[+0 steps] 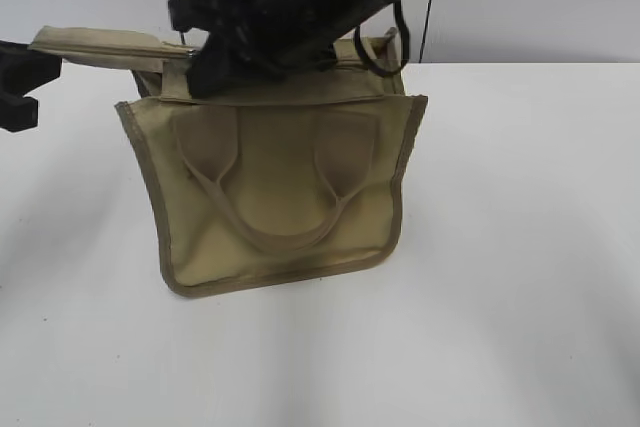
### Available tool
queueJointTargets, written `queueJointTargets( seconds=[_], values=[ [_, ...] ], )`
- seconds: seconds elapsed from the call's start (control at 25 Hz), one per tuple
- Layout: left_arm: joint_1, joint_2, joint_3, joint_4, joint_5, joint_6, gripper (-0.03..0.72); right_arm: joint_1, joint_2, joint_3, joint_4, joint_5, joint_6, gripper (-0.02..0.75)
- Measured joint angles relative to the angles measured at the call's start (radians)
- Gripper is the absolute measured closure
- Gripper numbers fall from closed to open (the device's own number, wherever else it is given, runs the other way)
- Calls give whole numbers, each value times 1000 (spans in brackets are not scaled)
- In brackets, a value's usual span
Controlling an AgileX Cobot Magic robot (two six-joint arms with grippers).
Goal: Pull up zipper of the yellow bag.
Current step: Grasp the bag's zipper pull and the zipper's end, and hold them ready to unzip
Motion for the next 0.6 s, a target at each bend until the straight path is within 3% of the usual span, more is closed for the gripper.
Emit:
queueJointTargets(
  seconds=[0.6],
  values=[
    [0,53,0,-6,7,0,680,-302,-9,-3,-106,299,-2,749]
  ],
)
